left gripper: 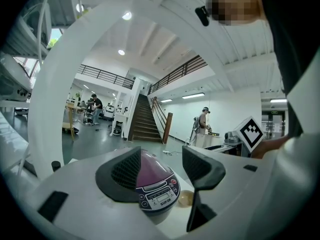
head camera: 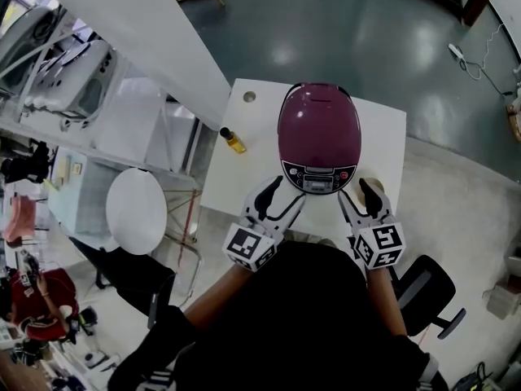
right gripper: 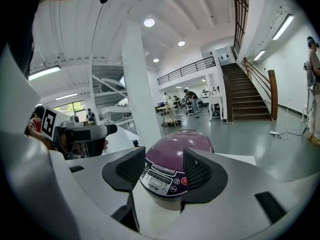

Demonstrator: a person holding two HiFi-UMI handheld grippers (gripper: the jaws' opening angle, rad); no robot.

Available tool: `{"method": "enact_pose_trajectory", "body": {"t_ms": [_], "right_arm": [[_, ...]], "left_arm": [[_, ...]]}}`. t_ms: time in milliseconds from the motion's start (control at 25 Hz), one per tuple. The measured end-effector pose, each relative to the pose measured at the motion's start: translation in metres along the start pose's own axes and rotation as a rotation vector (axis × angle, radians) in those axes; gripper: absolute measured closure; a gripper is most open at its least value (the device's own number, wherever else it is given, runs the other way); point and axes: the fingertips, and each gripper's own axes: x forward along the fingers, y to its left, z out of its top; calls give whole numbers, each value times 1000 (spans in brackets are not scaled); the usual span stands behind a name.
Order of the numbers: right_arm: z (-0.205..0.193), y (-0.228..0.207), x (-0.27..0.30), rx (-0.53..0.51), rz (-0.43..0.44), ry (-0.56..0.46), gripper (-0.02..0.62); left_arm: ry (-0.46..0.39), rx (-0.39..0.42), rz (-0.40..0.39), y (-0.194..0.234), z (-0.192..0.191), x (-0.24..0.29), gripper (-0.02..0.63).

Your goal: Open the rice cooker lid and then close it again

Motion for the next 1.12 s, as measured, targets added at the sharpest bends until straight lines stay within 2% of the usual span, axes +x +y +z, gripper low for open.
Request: {"method": "enact_pose_trajectory", "body": {"t_ms": [80,200,280,400,480,680,1120], "right_arm": [[5,7,7,2,22,-1,368],[10,18,16,2,49,1,404],[12,24,21,-9,56,7,448],[15,26,29,-29,43,9,554],[13,25,38,-37,25,22,572],[3,28,57,-60,21,69,594],[-19,27,88,-67,-15,165,595]], "left_arm": [[4,0,-9,6,1,1,367],[0,-6,-14,14,5,1,367],[-8,-19,-14,19,8,1,367],[-19,-12,-26,26,6,1,367],[-12,-10,-31,32,1,2,367],[-28,-11,-36,43,0,-1,367],[-25,-57,-51,69,3,-9,368]]}}
